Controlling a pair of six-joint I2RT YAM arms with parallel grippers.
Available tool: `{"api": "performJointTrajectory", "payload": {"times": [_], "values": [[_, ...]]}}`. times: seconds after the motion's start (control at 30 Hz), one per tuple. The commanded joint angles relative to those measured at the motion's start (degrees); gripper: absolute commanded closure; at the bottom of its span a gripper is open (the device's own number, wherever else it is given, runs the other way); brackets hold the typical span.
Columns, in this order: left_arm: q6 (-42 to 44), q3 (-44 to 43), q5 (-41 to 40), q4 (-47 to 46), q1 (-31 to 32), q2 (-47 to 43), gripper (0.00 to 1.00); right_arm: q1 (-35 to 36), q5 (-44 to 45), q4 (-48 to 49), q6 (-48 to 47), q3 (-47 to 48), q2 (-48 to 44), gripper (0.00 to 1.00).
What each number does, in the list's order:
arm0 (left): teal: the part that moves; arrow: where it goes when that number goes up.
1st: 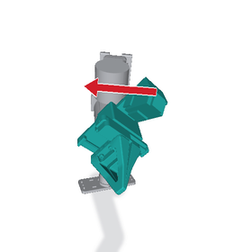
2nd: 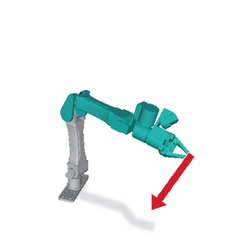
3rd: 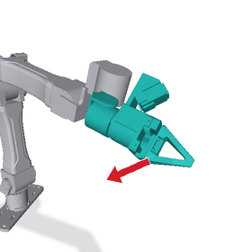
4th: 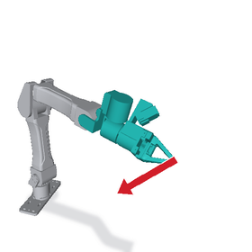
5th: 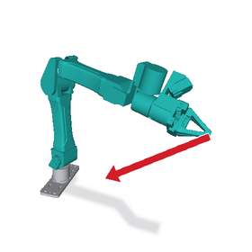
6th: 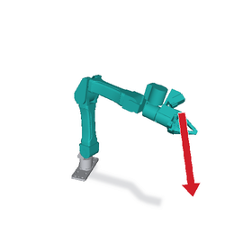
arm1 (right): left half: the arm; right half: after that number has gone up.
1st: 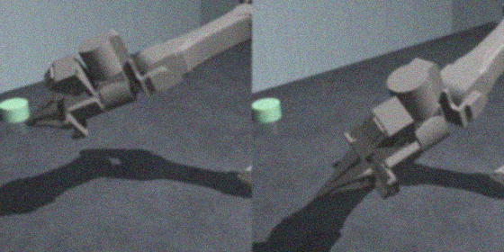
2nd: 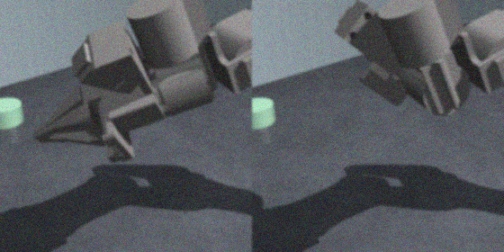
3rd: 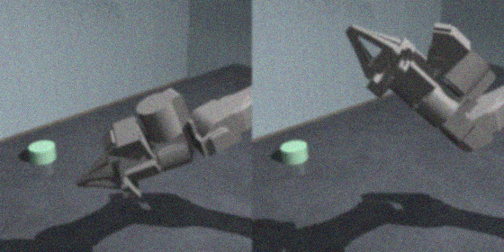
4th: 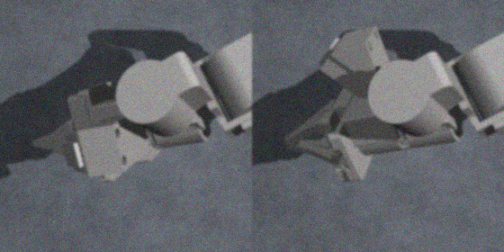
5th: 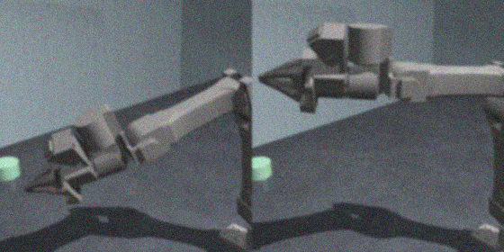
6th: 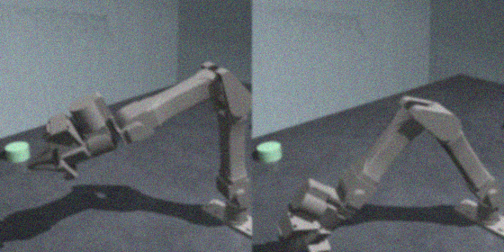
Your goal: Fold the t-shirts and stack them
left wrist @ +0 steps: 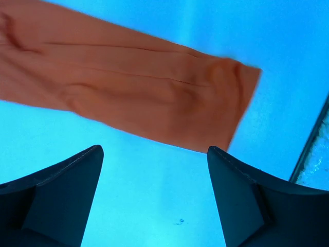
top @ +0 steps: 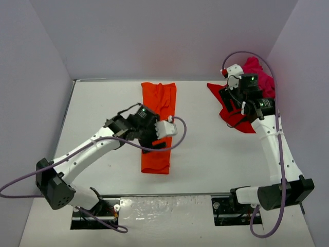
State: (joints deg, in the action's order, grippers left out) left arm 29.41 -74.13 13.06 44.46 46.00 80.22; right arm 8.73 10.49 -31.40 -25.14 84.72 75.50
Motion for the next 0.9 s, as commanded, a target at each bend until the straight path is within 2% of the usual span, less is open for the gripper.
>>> {"api": "performJointTrajectory", "payload": {"times": [0.0, 0.13, 0.27, 0.43, 0.67, 0.8, 0.87], "values": [[0.32, 14.68, -9.47, -3.98, 6.41, -1.66, 0.21, -1.22, 7.67, 6.01, 3.17, 2.95, 3.15, 0.18], [-1.37, 21.62, -11.9, -10.35, 9.97, -1.74, 0.2, -1.88, 5.7, 6.04, 3.21, 1.86, 3.39, 0.18], [-1.07, 24.59, -12.47, -15.66, 10.07, 0.41, 0.2, -2.79, 4.57, 6.0, 3.43, 0.15, 2.52, 0.17], [-1.44, 24.93, -14.11, -20.14, 10.15, 2.89, 0.21, -3.52, 2.74, 5.91, 3.43, -1.38, 0.98, 0.17], [-1.19, 23.91, -15.28, -20.61, 12.34, 4.82, 0.21, -3.8, 1.3, 5.91, 3.43, -2.54, 1.08, 0.17], [-1.02, 22.87, -13.02, -18.3, 13.96, 6.98, 0.33, -3.72, 1.38, 5.91, 3.16, -2.9, 1.06, 0.17], [-1.19, 22.55, -11.47, -17.32, 14.53, 7.15, 0.37, -3.72, 1.38, 5.91, 3.0, -3.15, 1.06, 0.17]]}}
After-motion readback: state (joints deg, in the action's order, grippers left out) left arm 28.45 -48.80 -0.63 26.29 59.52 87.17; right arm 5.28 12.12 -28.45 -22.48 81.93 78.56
